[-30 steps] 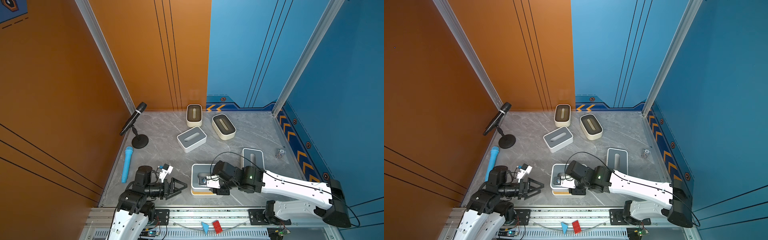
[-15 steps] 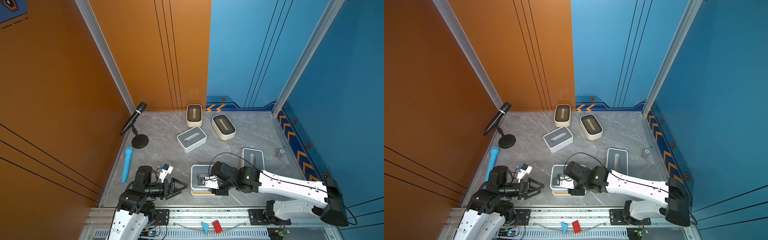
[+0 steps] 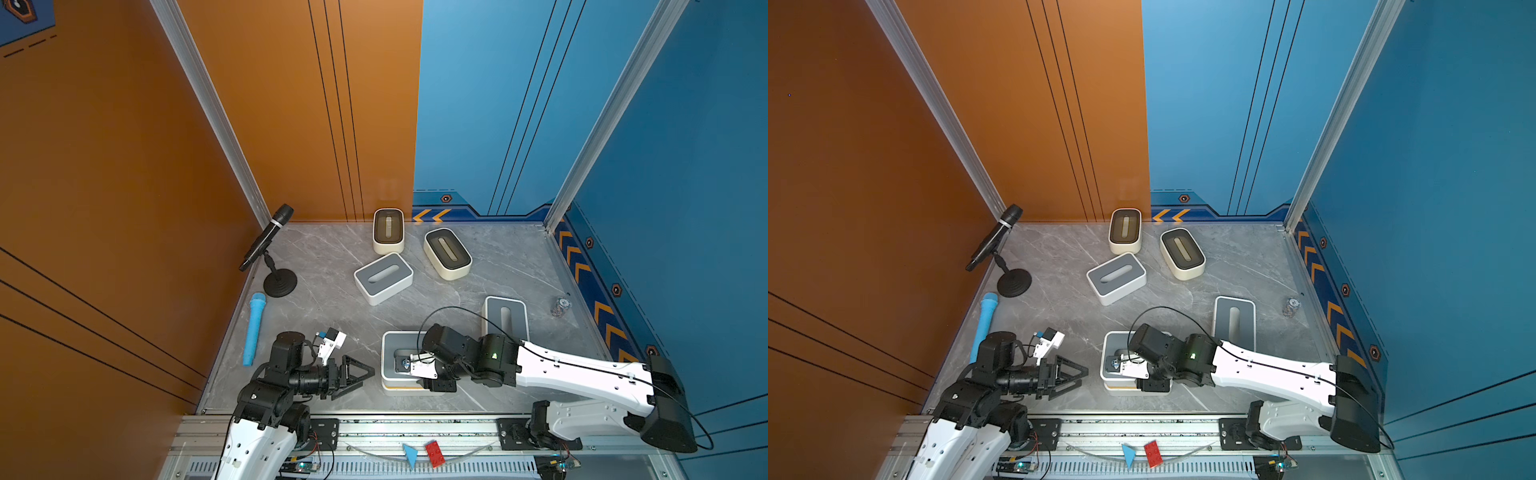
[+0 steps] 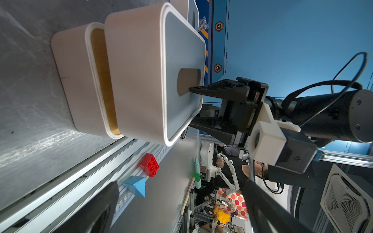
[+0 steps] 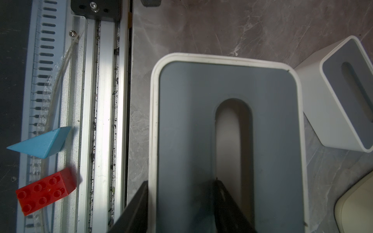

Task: Stack the tissue boxes
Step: Place the tissue box at the tissue box.

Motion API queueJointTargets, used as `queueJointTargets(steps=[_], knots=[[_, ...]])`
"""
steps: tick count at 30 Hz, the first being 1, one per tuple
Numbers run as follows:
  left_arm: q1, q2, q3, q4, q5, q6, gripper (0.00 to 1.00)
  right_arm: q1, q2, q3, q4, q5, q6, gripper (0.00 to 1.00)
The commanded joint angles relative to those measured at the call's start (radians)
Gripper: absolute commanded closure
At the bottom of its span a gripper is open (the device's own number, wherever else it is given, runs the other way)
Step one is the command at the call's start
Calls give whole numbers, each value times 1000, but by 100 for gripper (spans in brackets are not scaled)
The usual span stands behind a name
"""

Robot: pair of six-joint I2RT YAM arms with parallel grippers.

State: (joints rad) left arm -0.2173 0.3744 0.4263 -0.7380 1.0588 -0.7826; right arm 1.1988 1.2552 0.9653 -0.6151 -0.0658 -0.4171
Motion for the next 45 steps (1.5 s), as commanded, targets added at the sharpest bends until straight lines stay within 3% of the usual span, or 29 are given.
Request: queueJointTargets(steps=[1, 45], knots=[[-5, 4, -13, -15, 4, 23, 2, 10, -5, -10, 41, -11, 16, 64], [-4, 11, -17, -15, 6, 23, 2, -2, 10, -37, 63, -2, 13, 64]])
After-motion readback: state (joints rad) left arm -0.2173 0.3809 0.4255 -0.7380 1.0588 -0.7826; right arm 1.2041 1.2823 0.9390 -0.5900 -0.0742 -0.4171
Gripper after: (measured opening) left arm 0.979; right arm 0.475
